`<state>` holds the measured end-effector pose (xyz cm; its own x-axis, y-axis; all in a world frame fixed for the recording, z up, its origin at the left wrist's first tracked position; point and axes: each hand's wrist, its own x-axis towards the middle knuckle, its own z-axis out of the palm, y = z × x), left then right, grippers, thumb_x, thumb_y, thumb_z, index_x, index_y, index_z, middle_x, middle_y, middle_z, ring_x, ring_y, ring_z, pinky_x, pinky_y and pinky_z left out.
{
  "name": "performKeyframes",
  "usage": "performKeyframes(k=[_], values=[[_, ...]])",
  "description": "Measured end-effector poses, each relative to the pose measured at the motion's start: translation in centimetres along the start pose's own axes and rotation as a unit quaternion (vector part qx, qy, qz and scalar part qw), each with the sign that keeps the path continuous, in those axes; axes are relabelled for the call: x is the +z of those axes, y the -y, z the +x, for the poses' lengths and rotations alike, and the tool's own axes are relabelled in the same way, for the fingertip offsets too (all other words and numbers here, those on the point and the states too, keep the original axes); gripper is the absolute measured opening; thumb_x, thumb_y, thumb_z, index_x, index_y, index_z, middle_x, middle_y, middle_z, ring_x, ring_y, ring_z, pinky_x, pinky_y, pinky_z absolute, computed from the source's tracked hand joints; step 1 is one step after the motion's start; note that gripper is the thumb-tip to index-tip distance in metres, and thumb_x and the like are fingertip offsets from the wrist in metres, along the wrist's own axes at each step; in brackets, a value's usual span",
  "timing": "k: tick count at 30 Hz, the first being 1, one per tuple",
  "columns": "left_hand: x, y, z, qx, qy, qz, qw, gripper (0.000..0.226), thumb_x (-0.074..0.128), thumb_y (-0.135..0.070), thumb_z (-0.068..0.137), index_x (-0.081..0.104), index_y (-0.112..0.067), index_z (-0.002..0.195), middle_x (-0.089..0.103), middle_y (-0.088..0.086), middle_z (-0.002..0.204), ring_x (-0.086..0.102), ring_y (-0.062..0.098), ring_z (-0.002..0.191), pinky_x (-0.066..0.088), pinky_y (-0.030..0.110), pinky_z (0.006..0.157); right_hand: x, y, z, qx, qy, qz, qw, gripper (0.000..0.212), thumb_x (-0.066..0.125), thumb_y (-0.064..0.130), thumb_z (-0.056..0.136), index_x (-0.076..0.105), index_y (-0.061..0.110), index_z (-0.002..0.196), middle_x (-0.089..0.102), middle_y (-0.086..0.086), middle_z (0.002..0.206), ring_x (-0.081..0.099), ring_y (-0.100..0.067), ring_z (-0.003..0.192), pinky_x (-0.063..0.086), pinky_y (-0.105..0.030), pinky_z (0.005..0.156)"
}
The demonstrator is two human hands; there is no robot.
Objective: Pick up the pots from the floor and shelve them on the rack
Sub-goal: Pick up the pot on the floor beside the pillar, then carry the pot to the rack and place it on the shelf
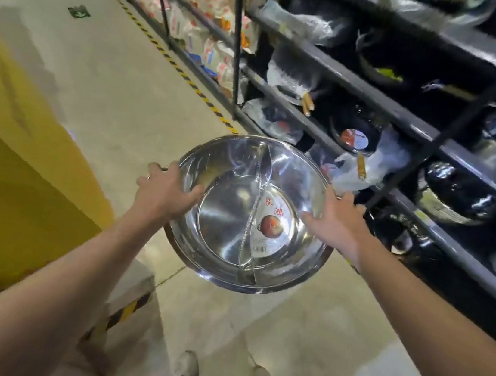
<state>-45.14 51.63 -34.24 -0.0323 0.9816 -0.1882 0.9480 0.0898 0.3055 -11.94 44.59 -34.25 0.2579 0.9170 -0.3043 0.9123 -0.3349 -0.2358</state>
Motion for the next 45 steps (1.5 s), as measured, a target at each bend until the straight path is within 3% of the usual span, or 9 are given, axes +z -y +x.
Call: performKeyframes(k=[7,12,15,18,24,30,34,38,45], values=[[-0.3,-13.0,3.2,0.228,0.027,0.036,0.973,0.088,0.051,-0.075,0.082,0.044,-0.006,0.137,0.046,0.029,0.130,0.044,0.049,0.121,0.036,0.055,0.099,-2.5,-7.9,-7.3,0.196,-0.078,0.027,0.977,0.097,0.051,0.071,0.086,0.017,0.012,0.154,0.032,-0.032,0.145,0.034,-0.052,0.131,0.031,-0.056,0.104],[2.4,-24.4,-1.1,0.337,0.070,0.065,0.937,0.083,0.047,-0.076,0.082,0.045,-0.010,0.133,0.046,0.028,0.133,0.045,0.048,0.124,0.036,0.053,0.102,-3.4,-15.5,-16.1,0.327,-0.124,0.099,0.932,0.089,0.054,0.073,0.081,0.020,0.030,0.151,0.036,-0.018,0.134,0.034,-0.048,0.124,0.037,-0.049,0.078],[4.7,-30.2,-5.0,0.374,0.108,0.077,0.918,0.082,0.051,-0.073,0.083,0.041,-0.014,0.138,0.043,0.028,0.134,0.044,0.051,0.123,0.037,0.053,0.104,-3.9,-20.0,-20.9,0.368,-0.124,0.095,0.916,0.090,0.052,0.072,0.083,0.024,0.022,0.152,0.041,-0.022,0.128,0.040,-0.049,0.118,0.039,-0.051,0.089],[7.2,-35.3,-8.8,0.393,0.128,0.078,0.907,0.081,0.053,-0.074,0.082,0.041,-0.015,0.137,0.039,0.027,0.138,0.044,0.051,0.123,0.041,0.053,0.102,-4.0,-24.7,-24.6,0.401,-0.131,0.076,0.903,0.088,0.050,0.071,0.087,0.029,0.014,0.151,0.044,-0.026,0.133,0.043,-0.047,0.122,0.036,-0.051,0.102],[12.8,-43.5,-14.3,0.426,0.142,0.099,0.888,0.078,0.050,-0.073,0.085,0.043,-0.016,0.137,0.043,0.022,0.135,0.047,0.046,0.122,0.043,0.050,0.099,-3.6,-34.2,-28.2,0.437,-0.130,0.081,0.887,0.087,0.047,0.075,0.087,0.033,0.015,0.149,0.045,-0.024,0.133,0.044,-0.046,0.123,0.035,-0.052,0.104],[19.3,-48.3,-14.8,0.416,0.207,0.103,0.880,0.071,0.052,-0.071,0.082,0.044,-0.017,0.126,0.042,0.020,0.127,0.044,0.050,0.120,0.043,0.054,0.100,-2.1,-42.7,-26.4,0.442,-0.104,0.094,0.886,0.091,0.045,0.077,0.084,0.031,0.017,0.151,0.041,-0.027,0.141,0.040,-0.047,0.131,0.033,-0.055,0.108],[25.3,-51.5,-12.8,0.408,0.233,0.134,0.873,0.071,0.050,-0.072,0.082,0.042,-0.017,0.127,0.042,0.022,0.128,0.044,0.050,0.120,0.040,0.053,0.102,0.4,-47.7,-22.8,0.447,-0.077,0.115,0.884,0.087,0.050,0.071,0.086,0.028,0.021,0.154,0.038,-0.026,0.149,0.031,-0.045,0.140,0.024,-0.056,0.114],[30.8,-55.2,-10.9,0.388,0.261,0.131,0.874,0.069,0.055,-0.067,0.082,0.043,-0.017,0.128,0.039,0.021,0.132,0.043,0.050,0.122,0.042,0.053,0.098,2.8,-52.2,-19.5,0.459,-0.055,0.142,0.875,0.084,0.051,0.068,0.087,0.027,0.024,0.154,0.047,-0.023,0.135,0.040,-0.043,0.129,0.032,-0.051,0.106],[39.1,-59.5,-10.4,0.355,0.290,0.138,0.878,0.074,0.057,-0.059,0.085,0.036,-0.019,0.144,0.031,0.026,0.145,0.039,0.058,0.126,0.038,0.061,0.104,8.2,-60.1,-16.0,0.456,-0.023,0.180,0.871,0.081,0.053,0.063,0.089,0.026,0.021,0.154,0.044,-0.019,0.133,0.038,-0.041,0.129,0.035,-0.047,0.101]])
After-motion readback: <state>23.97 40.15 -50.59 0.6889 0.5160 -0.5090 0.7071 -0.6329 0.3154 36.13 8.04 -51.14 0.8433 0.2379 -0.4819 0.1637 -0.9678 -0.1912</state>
